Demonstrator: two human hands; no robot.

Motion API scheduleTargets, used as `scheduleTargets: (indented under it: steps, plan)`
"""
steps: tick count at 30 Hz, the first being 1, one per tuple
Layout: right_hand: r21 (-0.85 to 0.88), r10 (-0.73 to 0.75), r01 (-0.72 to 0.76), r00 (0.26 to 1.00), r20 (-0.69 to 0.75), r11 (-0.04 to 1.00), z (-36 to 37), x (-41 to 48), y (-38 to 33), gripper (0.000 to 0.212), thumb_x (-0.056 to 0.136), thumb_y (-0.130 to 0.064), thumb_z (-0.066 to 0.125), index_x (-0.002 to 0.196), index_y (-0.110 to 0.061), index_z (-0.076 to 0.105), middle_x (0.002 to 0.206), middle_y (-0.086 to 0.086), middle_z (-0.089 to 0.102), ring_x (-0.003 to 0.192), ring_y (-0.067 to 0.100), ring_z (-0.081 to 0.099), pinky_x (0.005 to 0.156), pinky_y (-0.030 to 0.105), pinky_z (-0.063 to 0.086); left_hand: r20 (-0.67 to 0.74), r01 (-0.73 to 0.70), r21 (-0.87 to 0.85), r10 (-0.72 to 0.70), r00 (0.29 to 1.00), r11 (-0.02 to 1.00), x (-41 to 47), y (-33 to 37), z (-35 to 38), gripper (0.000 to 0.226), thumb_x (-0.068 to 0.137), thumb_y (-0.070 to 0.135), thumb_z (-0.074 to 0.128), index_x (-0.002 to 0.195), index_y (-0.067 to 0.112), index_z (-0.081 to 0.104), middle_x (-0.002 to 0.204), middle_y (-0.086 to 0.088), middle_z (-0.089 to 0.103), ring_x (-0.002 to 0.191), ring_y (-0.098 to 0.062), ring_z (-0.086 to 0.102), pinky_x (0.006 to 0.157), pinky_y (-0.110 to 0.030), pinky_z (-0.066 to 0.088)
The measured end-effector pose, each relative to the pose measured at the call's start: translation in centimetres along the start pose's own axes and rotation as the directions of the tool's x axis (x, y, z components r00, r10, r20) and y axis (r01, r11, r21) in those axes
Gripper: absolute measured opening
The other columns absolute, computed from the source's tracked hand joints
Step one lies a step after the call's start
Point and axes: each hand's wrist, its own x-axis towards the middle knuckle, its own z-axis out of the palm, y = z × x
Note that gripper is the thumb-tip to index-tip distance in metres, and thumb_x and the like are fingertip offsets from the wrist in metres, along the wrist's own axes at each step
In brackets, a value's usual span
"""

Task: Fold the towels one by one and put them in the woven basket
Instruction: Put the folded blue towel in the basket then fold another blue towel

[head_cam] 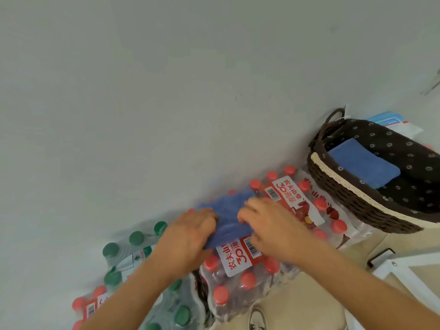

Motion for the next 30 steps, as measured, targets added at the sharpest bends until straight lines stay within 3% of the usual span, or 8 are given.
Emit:
scheduleTargets:
  steps: [6, 9, 11, 14, 17, 23, 26, 30]
  plan:
    - [-0.102, 0.049, -0.041, 0.996, 0.075, 0.994, 5.5, -4.2, -1.9, 0.043, 0.049, -0.029, 0.078, 0.088, -0.022, 0.063, 0.074, -0.003, 0.05, 0.06, 0.017, 0.056, 0.045, 0.027, 0.043, 0.142, -0.105, 0.015, 0.102, 0.985, 0.994, -4.0, 2.2, 4.0, 0.042, 0.07, 0.034, 0.057, 0.105, 0.011, 0.055, 0.113, -0.007, 0.068, 0.107, -0.023, 0.065, 0.089, -0.031, 0.053]
    - [-0.137, 0.055, -0.054, 0.998, 0.002, 0.989, 5.7, -4.8, -2.3, 0.07, 0.049, -0.037, 0.081, 0.114, -0.017, 0.064, 0.083, 0.0, 0.054, 0.062, 0.017, 0.057, 0.051, 0.028, 0.047, 0.128, -0.108, 0.03, 0.103, 0.986, 0.994, -4.5, 2.6, 4.3, 0.035, 0.074, 0.028, 0.062, 0.104, 0.012, 0.056, 0.115, -0.008, 0.068, 0.109, -0.022, 0.064, 0.092, -0.032, 0.051]
    - [-0.186, 0.029, -0.032, 0.999, -0.018, 0.982, 6.3, -5.0, -2.3, 0.083, 0.054, -0.035, 0.079, 0.131, -0.017, 0.054, 0.103, 0.007, 0.058, 0.086, 0.023, 0.062, 0.067, 0.034, 0.053, 0.122, -0.108, 0.051, 0.101, 0.987, 0.993, -4.8, 2.8, 4.4, 0.03, 0.08, 0.027, 0.06, 0.106, 0.012, 0.056, 0.117, -0.008, 0.067, 0.111, -0.022, 0.063, 0.094, -0.032, 0.05]
    - [-0.234, 0.028, -0.027, 1.0, 0.0, 0.972, 6.7, -4.9, -2.9, 0.069, 0.073, -0.03, 0.062, 0.139, -0.016, 0.047, 0.138, 0.014, 0.05, 0.124, 0.029, 0.051, 0.096, 0.047, 0.048, 0.152, -0.088, 0.087, 0.074, 0.986, 0.992, -5.2, 2.9, 4.7, 0.043, 0.082, 0.03, 0.064, 0.121, 0.01, 0.06, 0.123, -0.008, 0.065, 0.114, -0.021, 0.061, 0.098, -0.034, 0.049]
    - [-0.236, 0.047, -0.028, 0.996, 0.075, 0.971, 7.2, -4.9, -3.4, 0.058, 0.08, -0.031, 0.036, 0.132, -0.014, 0.055, 0.136, 0.012, 0.055, 0.125, 0.027, 0.053, 0.103, 0.047, 0.042, 0.202, -0.07, 0.118, 0.045, 0.978, 0.991, -5.3, 3.2, 4.6, 0.047, 0.084, 0.028, 0.048, 0.125, 0.01, 0.061, 0.125, -0.008, 0.064, 0.116, -0.022, 0.061, 0.099, -0.037, 0.048]
    - [-0.176, -0.028, 0.047, 0.994, 0.109, 0.983, 6.0, -5.5, -3.4, 0.05, 0.074, -0.036, 0.035, 0.103, -0.02, 0.072, 0.106, 0.003, 0.072, 0.088, 0.017, 0.07, 0.081, 0.035, 0.057, 0.23, -0.043, 0.0, 0.042, 0.972, 0.999, -6.2, 4.5, 3.6, 0.04, 0.085, 0.037, 0.049, 0.116, 0.016, 0.064, 0.117, 0.002, 0.061, 0.111, -0.017, 0.056, 0.096, -0.029, 0.048]
    - [-0.061, -0.03, 0.044, 0.978, 0.208, 0.997, 5.5, -5.3, -3.2, 0.044, 0.083, -0.036, 0.032, 0.111, -0.02, 0.061, 0.114, 0.002, 0.066, 0.1, 0.022, 0.063, 0.088, 0.039, 0.051, 0.279, 0.082, -0.149, -0.038, 0.96, 0.985, -5.8, 4.2, 2.8, 0.034, 0.087, 0.039, 0.046, 0.115, 0.025, 0.06, 0.114, 0.01, 0.057, 0.105, -0.009, 0.052, 0.089, -0.022, 0.046]
    - [0.121, 0.069, -0.103, 0.964, 0.256, 0.987, 4.5, -4.7, -2.4, 0.021, 0.091, -0.032, 0.041, 0.106, -0.023, 0.053, 0.088, -0.001, 0.061, 0.078, 0.02, 0.056, 0.063, 0.036, 0.041, 0.371, 0.197, -0.267, -0.088, 0.924, 0.944, -3.7, 3.2, 1.0, 0.021, 0.093, 0.031, 0.04, 0.109, 0.03, 0.054, 0.095, 0.01, 0.063, 0.083, -0.012, 0.057, 0.072, -0.025, 0.043]
